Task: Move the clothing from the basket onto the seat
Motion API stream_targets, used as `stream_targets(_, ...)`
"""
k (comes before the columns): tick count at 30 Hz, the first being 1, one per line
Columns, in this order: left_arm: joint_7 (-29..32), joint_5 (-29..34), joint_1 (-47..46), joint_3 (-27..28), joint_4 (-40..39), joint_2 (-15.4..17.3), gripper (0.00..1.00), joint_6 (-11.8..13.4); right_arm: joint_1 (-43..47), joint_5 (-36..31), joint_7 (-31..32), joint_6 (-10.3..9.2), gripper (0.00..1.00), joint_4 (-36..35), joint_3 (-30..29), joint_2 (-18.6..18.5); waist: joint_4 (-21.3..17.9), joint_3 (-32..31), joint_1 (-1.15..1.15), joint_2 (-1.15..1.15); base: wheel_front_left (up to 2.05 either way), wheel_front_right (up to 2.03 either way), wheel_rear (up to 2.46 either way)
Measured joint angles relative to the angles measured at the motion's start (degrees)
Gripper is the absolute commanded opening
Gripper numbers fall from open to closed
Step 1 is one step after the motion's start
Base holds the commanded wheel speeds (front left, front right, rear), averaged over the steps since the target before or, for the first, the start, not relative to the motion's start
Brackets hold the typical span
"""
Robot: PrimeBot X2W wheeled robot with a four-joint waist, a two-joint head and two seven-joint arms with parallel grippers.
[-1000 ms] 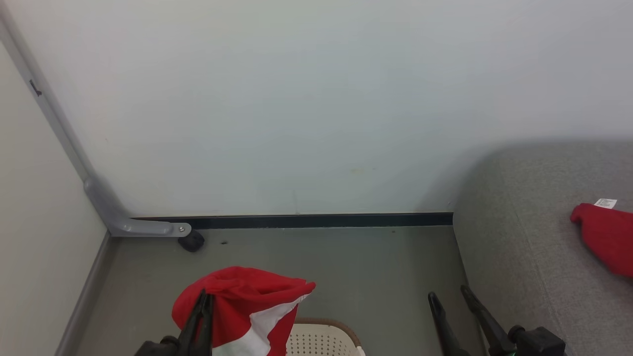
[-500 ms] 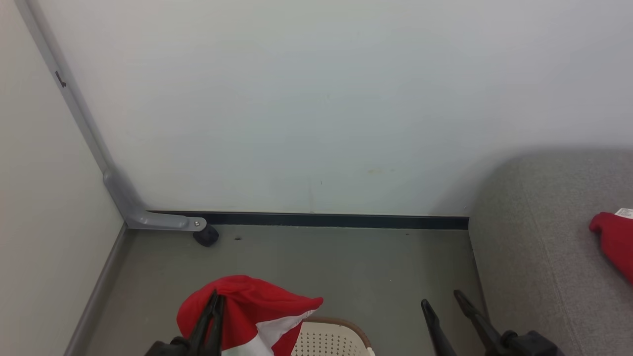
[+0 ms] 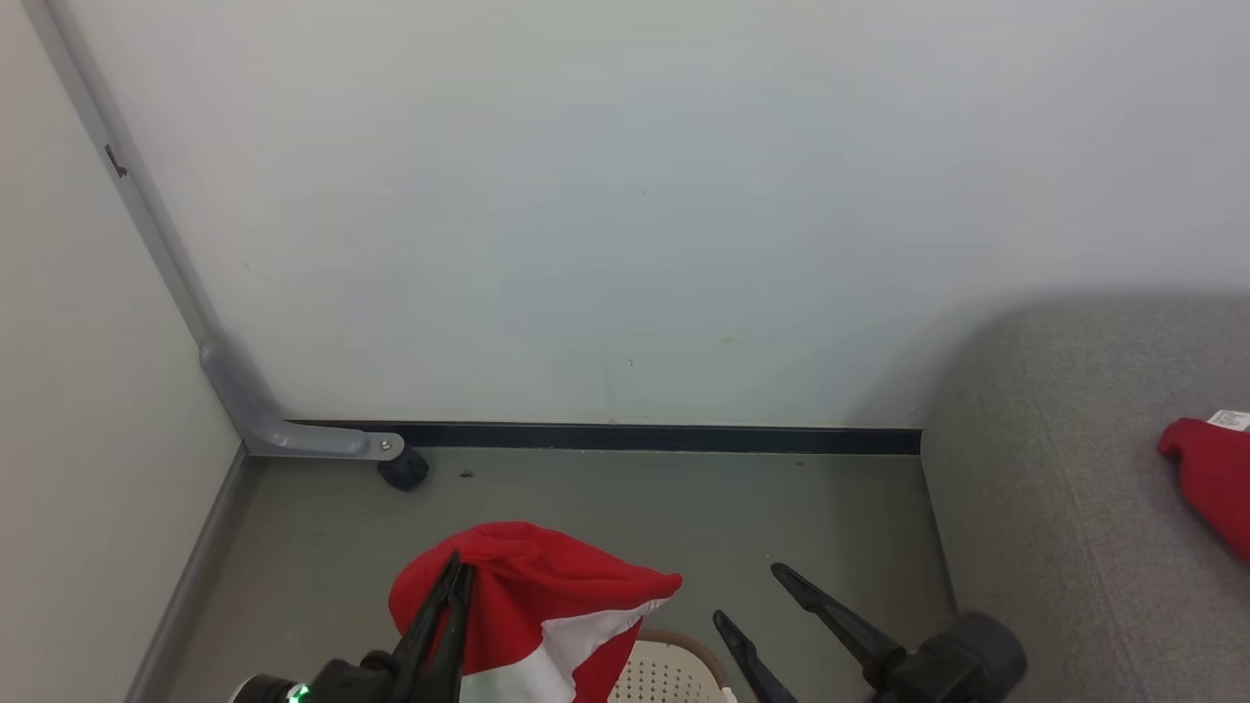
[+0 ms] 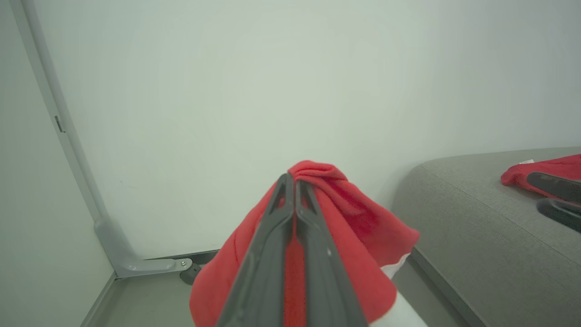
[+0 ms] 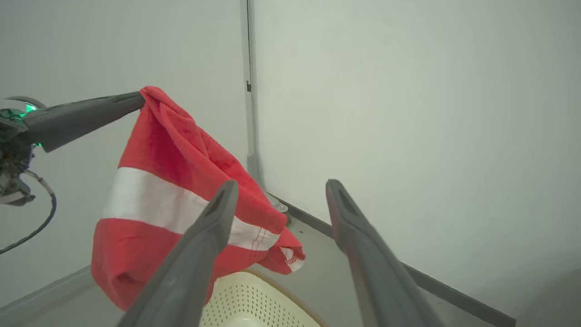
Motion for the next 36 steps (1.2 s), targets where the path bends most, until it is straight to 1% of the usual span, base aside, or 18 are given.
stream_targets(8,0.0,1.1,-1.5,-1.3,-0.5,0.9,0.0,-1.1,-6.3,-0.4,0.5,0.0,1.0,-0.2,8.9,-3.1,-0.3,0.0,0.0,0.0,0.0,0.0,0.0)
stream_targets(11,0.0,1.5,-1.6,-2.2,-0.8,1.5,0.0,-2.1,-8.8,-0.3,0.7,0.0,1.0,-0.2,11.3,-3.7,-0.4,0.0,0.0,0.0,0.0,0.0,0.0)
stream_targets(13,0.0,1.7,-2.0,-2.9,-1.1,1.9,0.0,-2.1,-10.2,0.3,1.1,0.0,1.0,-0.1,13.1,-3.9,-0.4,-0.1,0.0,0.0,0.0,0.0,0.0)
stream_targets(14,0.0,1.7,-2.0,-2.9,-1.1,1.9,0.0,-2.1,-10.2,0.3,1.1,0.0,1.0,-0.1,13.1,-3.9,-0.4,-0.1,0.0,0.0,0.0,0.0,0.0)
stream_targets(19,0.0,3.2,-2.2,-5.1,-1.7,2.0,0.0,-3.0,-12.5,2.4,2.6,0.0,1.0,0.9,16.9,-4.2,-0.4,-0.1,0.0,0.0,0.0,0.0,0.0)
stream_targets(29,0.0,3.5,-3.9,-8.1,-3.4,2.0,0.0,-3.1,-13.5,8.1,5.6,0.0,1.0,5.2,19.1,-3.3,0.3,-0.3,0.0,0.0,0.0,0.0,0.0)
stream_targets(32,0.0,3.6,-4.6,-9.4,-4.2,2.0,0.0,-3.5,-13.7,8.9,6.1,0.0,1.0,6.3,19.5,-2.9,0.4,-0.4,0.0,0.0,0.0,0.0,0.0)
stream_targets(36,0.0,3.6,-4.7,-11.2,-5.6,2.0,0.0,-3.5,-14.1,9.9,6.1,0.0,1.0,7.9,19.5,-1.8,0.6,-0.5,0.0,0.0,0.0,0.0,0.0)
